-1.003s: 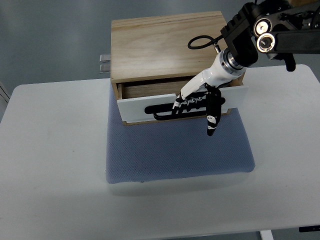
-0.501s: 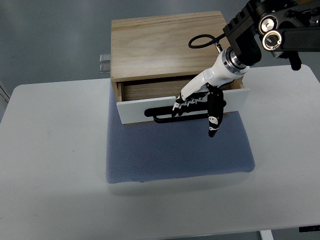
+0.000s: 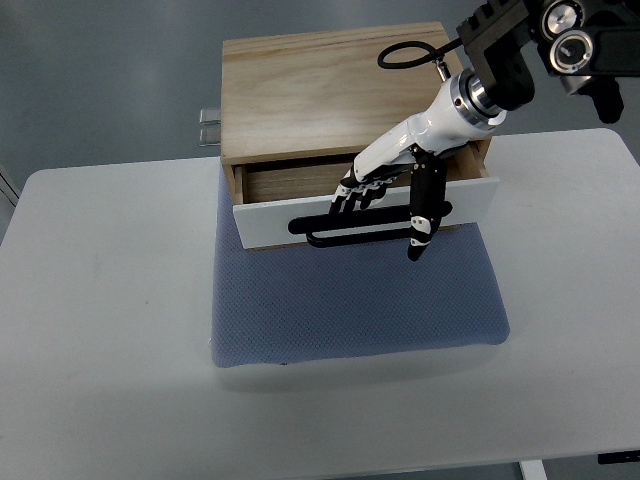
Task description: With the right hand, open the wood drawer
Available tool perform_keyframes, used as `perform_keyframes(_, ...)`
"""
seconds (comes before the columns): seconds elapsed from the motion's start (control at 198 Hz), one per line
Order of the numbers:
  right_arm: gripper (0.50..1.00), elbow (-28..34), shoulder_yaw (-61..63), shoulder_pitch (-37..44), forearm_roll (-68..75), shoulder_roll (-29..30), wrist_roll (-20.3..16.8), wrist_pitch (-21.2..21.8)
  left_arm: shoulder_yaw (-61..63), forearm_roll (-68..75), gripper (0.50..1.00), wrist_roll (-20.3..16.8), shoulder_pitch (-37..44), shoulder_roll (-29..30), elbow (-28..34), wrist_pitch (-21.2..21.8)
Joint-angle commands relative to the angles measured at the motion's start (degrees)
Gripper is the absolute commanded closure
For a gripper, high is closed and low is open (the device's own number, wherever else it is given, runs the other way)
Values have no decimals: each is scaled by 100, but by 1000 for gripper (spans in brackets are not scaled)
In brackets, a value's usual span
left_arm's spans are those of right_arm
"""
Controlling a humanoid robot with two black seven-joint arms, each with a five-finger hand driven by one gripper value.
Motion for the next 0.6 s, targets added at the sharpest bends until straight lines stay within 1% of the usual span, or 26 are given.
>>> perform_keyframes(0.0, 556, 2, 578, 6, 57, -231, 6, 0, 0, 0, 500, 0, 0, 0, -4, 0)
perform_keyframes(0.071, 556, -7, 692, 6, 66, -276, 6, 0, 0, 0, 500, 0, 0, 0, -4, 0)
perform_keyframes(0.076, 556, -42, 1023, -55, 135, -397, 6, 0, 0, 0, 500, 0, 0, 0, 5, 0)
perform_keyframes(0.142, 556, -156, 1369, -161, 268, -574, 6, 0, 0, 0, 500, 0, 0, 0, -4, 0)
perform_keyframes(0.218, 556, -244, 1457, -249, 312, -645, 15, 0, 0, 0, 500, 0, 0, 0, 5, 0)
perform_keyframes(0.223, 556, -601, 1718, -623, 434, -836, 32, 0, 0, 0, 500, 0, 0, 0, -4, 0)
perform_keyframes(0.233, 556, -700, 1808, -714, 470, -890, 41, 0, 0, 0, 500, 0, 0, 0, 5, 0)
perform_keyframes(0.299, 556, -781, 1897, -803, 514, -926, 50, 0, 0, 0, 500, 0, 0, 0, -4, 0)
perform_keyframes(0.304, 558, -1224, 2410, -1325, 662, -1056, 102, 0, 0, 0, 500, 0, 0, 0, -4, 0)
perform_keyframes(0.319, 558, -1308, 2512, -1418, 690, -1075, 112, 0, 0, 0, 500, 0, 0, 0, -4, 0)
perform_keyframes(0.41, 556, -1914, 3627, -2472, 857, -1110, 279, -563, 0, 0, 500, 0, 0, 0, 5, 0)
perform_keyframes(0.461, 558, -2143, 4208, -2965, 857, -1075, 393, -749, 0, 0, 500, 0, 0, 0, 5, 0)
perform_keyframes(0.522, 558, -2555, 5077, -3658, 866, -961, 542, -1038, 0, 0, 500, 0, 0, 0, 5, 0)
perform_keyframes(0.592, 558, -2943, 5896, -4187, 866, -706, 639, -1311, 0, 0, 500, 0, 0, 0, 5, 0)
